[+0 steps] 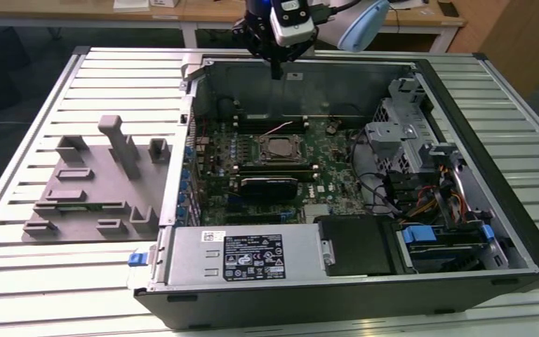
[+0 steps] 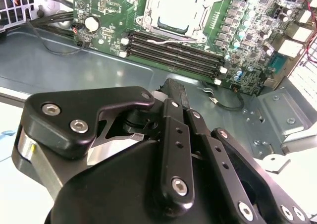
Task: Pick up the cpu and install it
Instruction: 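Install the first cpu locking lever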
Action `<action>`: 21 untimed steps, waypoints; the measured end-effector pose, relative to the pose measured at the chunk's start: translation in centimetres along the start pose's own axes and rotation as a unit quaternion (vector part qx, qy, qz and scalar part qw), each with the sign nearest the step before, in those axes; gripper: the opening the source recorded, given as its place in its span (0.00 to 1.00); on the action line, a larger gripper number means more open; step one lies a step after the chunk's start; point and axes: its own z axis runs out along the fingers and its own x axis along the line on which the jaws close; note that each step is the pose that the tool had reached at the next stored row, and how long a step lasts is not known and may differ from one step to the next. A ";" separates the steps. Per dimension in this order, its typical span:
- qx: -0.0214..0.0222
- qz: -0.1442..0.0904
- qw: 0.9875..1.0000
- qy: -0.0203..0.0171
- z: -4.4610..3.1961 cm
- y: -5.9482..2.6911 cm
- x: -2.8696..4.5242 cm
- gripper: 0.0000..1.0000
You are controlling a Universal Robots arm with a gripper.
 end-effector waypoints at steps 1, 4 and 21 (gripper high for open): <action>0.000 0.000 1.000 0.000 0.07 -0.01 0.01 0.11; 0.000 0.000 1.000 0.000 0.32 -0.05 0.03 0.11; 0.000 0.000 1.000 0.000 1.80 -0.26 0.15 0.11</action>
